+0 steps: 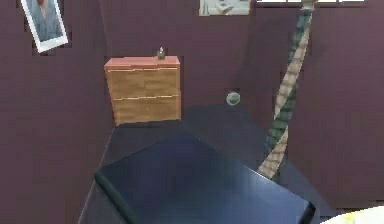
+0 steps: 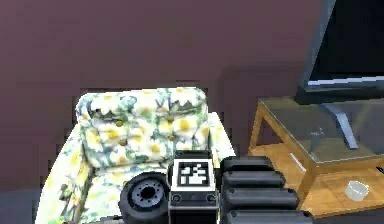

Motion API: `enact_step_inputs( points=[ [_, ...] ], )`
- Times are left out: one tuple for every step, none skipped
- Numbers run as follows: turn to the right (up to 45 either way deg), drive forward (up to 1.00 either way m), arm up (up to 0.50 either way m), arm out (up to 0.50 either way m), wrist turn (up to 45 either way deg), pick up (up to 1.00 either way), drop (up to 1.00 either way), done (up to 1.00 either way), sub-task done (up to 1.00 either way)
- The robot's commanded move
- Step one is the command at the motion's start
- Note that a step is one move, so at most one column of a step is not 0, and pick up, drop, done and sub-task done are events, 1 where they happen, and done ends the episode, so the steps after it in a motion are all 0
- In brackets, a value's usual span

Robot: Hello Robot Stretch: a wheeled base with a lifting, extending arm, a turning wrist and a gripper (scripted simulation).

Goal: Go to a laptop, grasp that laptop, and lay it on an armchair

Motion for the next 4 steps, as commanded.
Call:
enact_step_inputs(
  points=[
    [-18.0,0.00,0.00,0.00,0.0,0.00,0.00,0.00,0.00],
    [0.0,0.00,0.00,0.22,0.0,0.00,0.00,0.00,0.00],
    [0.0,0.00,0.00,0.00,45.0,0.00,0.00,0.00,0.00],
    [0.0,0.00,0.00,0.00,45.0,0.00,0.00,0.00,0.00]
  ],
)
